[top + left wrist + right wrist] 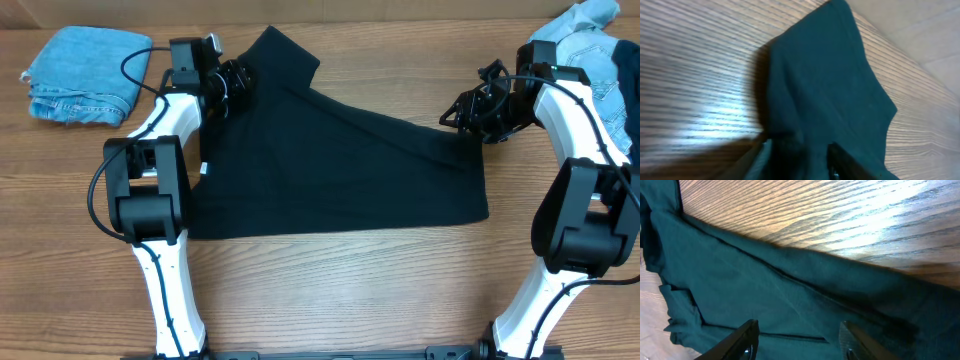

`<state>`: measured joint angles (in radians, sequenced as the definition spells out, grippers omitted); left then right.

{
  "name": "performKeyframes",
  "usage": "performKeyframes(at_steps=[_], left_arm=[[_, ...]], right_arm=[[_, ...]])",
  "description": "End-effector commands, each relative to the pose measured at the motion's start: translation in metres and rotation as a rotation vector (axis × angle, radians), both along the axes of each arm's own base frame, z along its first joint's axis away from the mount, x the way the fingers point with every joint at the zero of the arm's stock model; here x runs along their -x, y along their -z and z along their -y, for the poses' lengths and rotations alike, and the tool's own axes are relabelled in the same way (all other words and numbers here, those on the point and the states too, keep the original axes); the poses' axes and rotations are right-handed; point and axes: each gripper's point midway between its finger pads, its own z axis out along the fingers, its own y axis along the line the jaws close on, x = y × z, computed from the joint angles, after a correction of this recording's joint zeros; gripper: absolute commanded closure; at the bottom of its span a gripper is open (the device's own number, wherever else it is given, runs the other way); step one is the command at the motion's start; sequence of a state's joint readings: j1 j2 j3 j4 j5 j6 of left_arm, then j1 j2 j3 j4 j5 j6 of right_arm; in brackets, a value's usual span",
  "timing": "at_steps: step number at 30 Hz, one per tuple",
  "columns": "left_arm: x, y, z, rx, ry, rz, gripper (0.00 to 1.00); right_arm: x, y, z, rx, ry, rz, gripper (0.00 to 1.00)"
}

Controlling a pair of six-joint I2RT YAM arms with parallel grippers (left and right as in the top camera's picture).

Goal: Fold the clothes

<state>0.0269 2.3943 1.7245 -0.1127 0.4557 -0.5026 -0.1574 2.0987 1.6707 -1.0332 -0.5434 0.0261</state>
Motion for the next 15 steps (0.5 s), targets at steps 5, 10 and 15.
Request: performKeyframes(at_steps=[5,10,15], left_arm=[[-0.007,-0.001,-0.023,0.001,-0.009,0.017,0.78],[-0.01,-0.016,-0.029,0.052,0.017,0.034,0.82],[-0.013,-0.041,-0.029,0.066,0.057,0.062,0.85]], right_arm=[[-0.004,-0.024,0.0,0.001,0.0,0.056,0.45],[-0.004,-0.024,0.0,0.001,0.0,0.056,0.45],[-0.004,-0.024,0.0,0.001,0.0,0.056,0.46]])
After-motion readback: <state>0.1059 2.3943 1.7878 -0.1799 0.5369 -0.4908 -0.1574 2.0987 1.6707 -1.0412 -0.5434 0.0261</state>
